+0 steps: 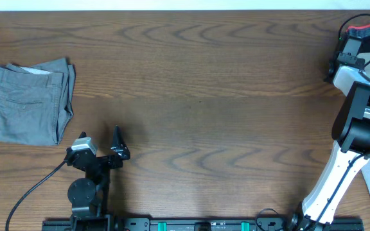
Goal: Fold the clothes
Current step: 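Grasp the khaki trousers' waistband corner with the right gripper, then drag the khaki trousers leftward to the table center with the right gripper, then release the khaki trousers and move the right gripper back right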
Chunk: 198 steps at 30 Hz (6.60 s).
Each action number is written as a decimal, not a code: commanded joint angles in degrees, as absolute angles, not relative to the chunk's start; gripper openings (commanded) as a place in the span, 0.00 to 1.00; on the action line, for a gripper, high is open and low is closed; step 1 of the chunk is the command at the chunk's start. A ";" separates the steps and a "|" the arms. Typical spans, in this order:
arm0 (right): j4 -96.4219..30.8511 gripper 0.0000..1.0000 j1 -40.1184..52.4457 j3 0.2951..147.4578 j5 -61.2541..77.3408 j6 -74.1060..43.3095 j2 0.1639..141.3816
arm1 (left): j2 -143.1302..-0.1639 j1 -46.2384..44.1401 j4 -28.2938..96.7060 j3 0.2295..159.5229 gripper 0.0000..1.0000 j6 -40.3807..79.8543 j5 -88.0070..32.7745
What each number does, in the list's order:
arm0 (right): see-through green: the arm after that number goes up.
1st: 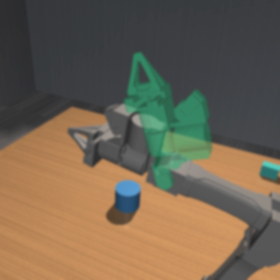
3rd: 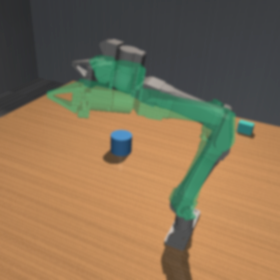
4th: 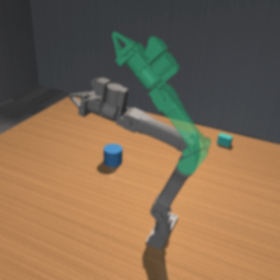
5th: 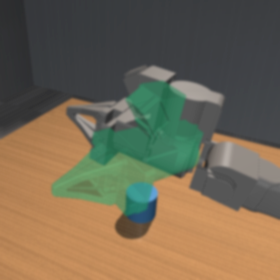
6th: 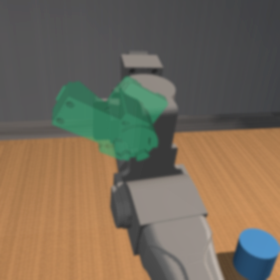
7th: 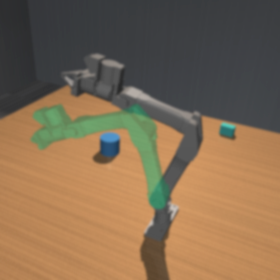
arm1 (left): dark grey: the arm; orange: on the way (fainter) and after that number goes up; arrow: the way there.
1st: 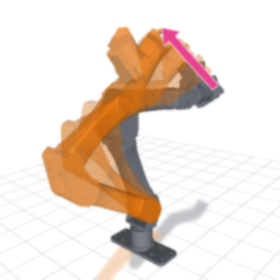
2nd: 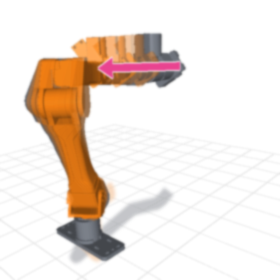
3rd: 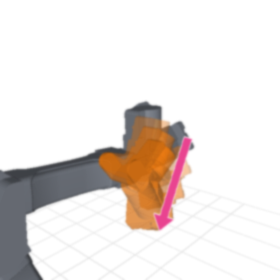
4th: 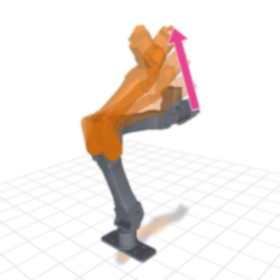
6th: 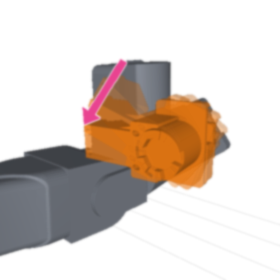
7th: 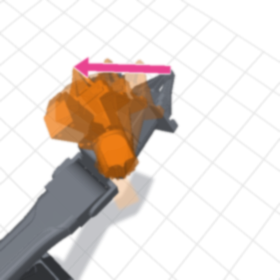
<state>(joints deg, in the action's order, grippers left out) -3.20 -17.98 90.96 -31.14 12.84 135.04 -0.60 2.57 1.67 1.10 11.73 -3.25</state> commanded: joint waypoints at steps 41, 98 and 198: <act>-16.84 0.01 -4.51 92.68 -35.22 0.30 126.74 | -0.25 2.83 3.79 0.23 0.98 10.98 -3.66; -23.77 0.01 19.00 92.66 -2.68 -5.17 116.16 | -0.25 2.83 3.79 0.23 0.98 10.98 -3.66; -41.71 0.01 -29.65 104.42 -12.97 1.28 126.72 | -0.25 2.83 3.79 0.23 0.98 10.98 -3.66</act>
<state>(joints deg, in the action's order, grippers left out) -40.80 -28.16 105.06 -9.21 2.11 127.26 -0.60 2.57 1.67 1.10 11.73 -3.25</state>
